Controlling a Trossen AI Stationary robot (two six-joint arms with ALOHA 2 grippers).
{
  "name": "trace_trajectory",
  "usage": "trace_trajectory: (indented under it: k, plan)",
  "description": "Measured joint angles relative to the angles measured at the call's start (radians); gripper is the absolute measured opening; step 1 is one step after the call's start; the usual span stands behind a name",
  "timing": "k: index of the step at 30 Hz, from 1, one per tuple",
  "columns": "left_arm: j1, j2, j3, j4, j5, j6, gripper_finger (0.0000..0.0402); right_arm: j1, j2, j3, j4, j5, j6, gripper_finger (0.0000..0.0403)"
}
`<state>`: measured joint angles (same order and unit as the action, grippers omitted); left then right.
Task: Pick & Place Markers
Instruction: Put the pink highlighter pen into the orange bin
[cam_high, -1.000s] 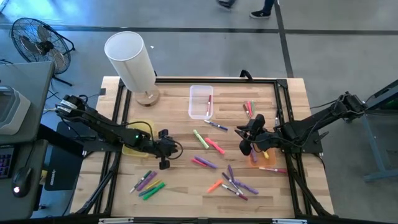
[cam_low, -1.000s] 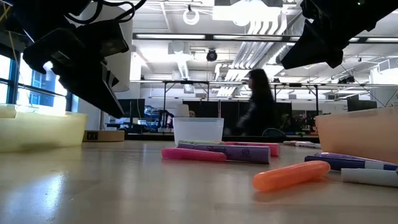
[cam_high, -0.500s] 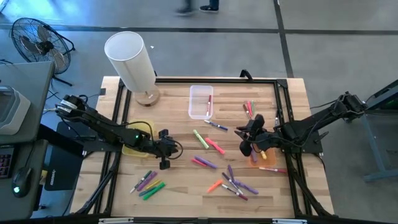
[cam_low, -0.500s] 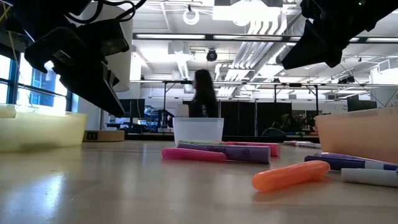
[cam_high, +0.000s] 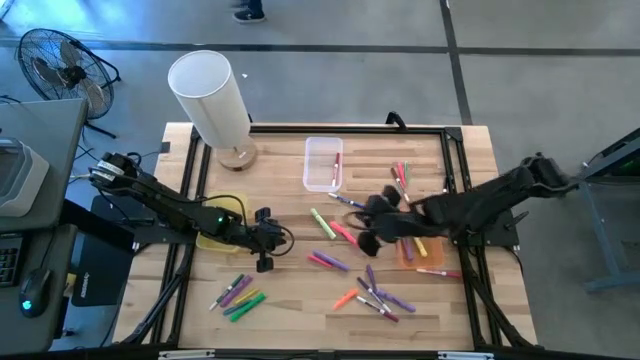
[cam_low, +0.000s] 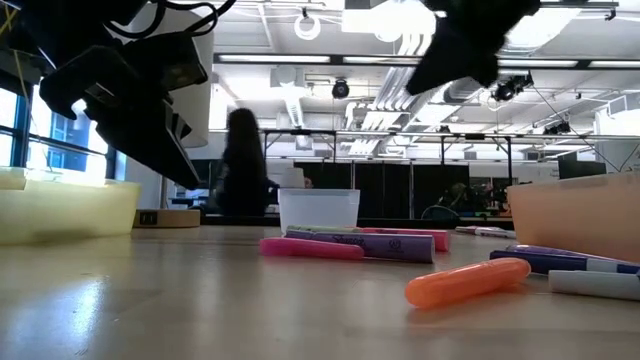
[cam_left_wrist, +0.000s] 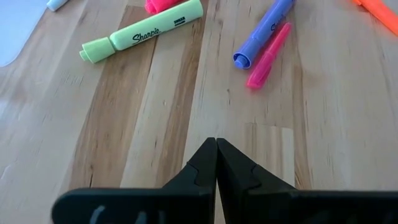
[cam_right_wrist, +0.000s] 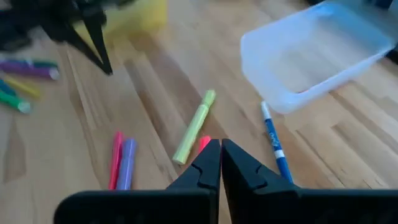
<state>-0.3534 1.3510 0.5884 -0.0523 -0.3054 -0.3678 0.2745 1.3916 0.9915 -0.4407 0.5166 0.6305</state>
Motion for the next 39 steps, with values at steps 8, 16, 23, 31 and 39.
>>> trace_trajectory:
  k: [8,16,23,31,39]
  plan:
    - [0.000,0.000,0.000,-0.002,0.012,0.000,0.0000,-0.108,0.313,0.325,-0.348,-0.209,-0.003,0.0019]
    - [0.000,0.000,0.000,-0.010,0.140,0.000,0.0000,-0.136,0.472,0.388,-0.413,-0.339,-0.003,0.0098]
    - [0.000,0.000,0.000,-0.010,0.139,0.001,0.0000,-0.146,0.537,0.385,-0.408,-0.378,-0.028,0.0141]
    - [0.000,0.000,0.000,-0.010,0.121,0.001,0.0000,-0.146,0.592,0.385,-0.404,-0.397,-0.055,0.0132]
    - [0.000,0.000,0.000,-0.009,0.104,0.001,0.0000,-0.146,0.626,0.385,-0.404,-0.415,-0.055,0.0129]
